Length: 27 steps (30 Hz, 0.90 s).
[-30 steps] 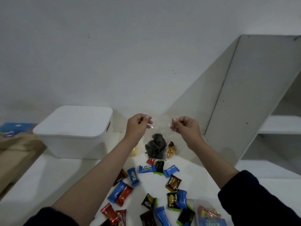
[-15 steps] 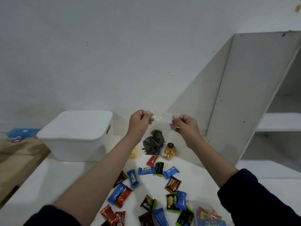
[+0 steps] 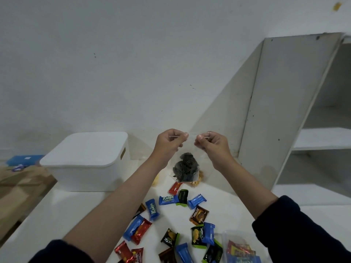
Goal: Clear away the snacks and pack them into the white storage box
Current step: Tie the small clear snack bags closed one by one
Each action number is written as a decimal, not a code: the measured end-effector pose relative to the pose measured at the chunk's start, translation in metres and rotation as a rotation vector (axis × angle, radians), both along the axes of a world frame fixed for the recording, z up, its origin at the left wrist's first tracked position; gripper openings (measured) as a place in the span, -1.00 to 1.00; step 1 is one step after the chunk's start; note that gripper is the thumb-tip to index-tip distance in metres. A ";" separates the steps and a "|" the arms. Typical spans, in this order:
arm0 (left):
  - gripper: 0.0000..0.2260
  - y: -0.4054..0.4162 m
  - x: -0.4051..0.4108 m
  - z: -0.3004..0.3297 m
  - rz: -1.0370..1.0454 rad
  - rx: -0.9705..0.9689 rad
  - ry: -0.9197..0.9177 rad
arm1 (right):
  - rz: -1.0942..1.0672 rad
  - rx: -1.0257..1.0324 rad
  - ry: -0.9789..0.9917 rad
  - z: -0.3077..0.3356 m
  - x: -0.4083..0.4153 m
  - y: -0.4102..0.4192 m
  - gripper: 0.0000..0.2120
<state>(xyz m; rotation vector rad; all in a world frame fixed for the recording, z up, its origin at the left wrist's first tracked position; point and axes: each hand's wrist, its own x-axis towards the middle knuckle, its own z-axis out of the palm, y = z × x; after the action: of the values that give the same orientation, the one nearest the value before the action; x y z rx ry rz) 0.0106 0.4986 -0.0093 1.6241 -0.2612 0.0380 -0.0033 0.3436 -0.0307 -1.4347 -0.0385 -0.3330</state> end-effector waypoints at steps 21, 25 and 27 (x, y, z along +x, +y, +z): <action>-0.94 -0.006 -0.005 0.004 -0.012 0.049 -0.138 | 0.039 -0.036 -0.051 0.013 -0.013 0.004 -0.87; -0.98 -0.002 -0.006 0.007 -0.034 0.064 -0.144 | 0.036 -0.016 -0.033 0.010 -0.011 0.004 -0.89; -0.97 0.000 -0.006 0.006 -0.030 0.071 -0.154 | 0.057 -0.016 -0.027 0.011 -0.011 0.005 -0.91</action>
<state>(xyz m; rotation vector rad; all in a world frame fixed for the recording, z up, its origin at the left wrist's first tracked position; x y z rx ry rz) 0.0050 0.4986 -0.0031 1.6900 -0.4093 0.1328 -0.0146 0.3485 -0.0197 -1.4422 -0.1045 -0.3055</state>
